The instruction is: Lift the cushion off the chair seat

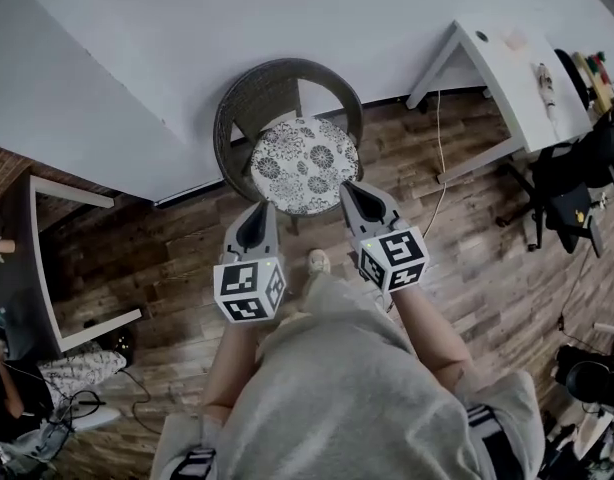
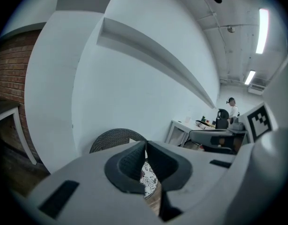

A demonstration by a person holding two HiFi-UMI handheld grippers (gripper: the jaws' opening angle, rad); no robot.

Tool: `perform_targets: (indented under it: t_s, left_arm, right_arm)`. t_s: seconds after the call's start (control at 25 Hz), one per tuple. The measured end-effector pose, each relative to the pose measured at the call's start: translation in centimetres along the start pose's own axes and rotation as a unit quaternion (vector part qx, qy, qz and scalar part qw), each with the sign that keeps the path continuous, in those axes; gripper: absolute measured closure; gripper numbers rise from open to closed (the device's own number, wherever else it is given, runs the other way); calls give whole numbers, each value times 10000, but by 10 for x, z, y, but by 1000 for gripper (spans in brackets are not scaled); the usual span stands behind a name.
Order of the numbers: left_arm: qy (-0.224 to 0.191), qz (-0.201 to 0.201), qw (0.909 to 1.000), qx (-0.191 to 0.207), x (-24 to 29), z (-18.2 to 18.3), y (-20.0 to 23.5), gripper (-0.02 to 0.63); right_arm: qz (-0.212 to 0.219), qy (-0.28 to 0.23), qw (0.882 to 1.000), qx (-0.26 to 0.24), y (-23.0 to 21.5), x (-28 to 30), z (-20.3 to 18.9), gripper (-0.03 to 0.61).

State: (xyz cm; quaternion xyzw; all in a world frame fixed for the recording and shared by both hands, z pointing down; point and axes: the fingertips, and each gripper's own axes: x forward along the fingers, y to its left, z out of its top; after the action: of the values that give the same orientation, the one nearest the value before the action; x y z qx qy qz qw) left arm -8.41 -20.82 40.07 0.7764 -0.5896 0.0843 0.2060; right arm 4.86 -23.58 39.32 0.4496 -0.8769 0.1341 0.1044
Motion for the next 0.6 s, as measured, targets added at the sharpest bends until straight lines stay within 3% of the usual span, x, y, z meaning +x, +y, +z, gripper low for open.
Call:
perform_targets:
  t_s: [0.28, 0.6]
  left_arm:
    - [218, 196, 9995, -68, 43, -14, 9, 598]
    - [391, 350, 9984, -190, 95, -42, 14, 598]
  right_arm:
    - [133, 354, 9993, -25, -39, 46, -28, 578]
    - [290, 913, 9953, -102, -80, 90, -89, 578]
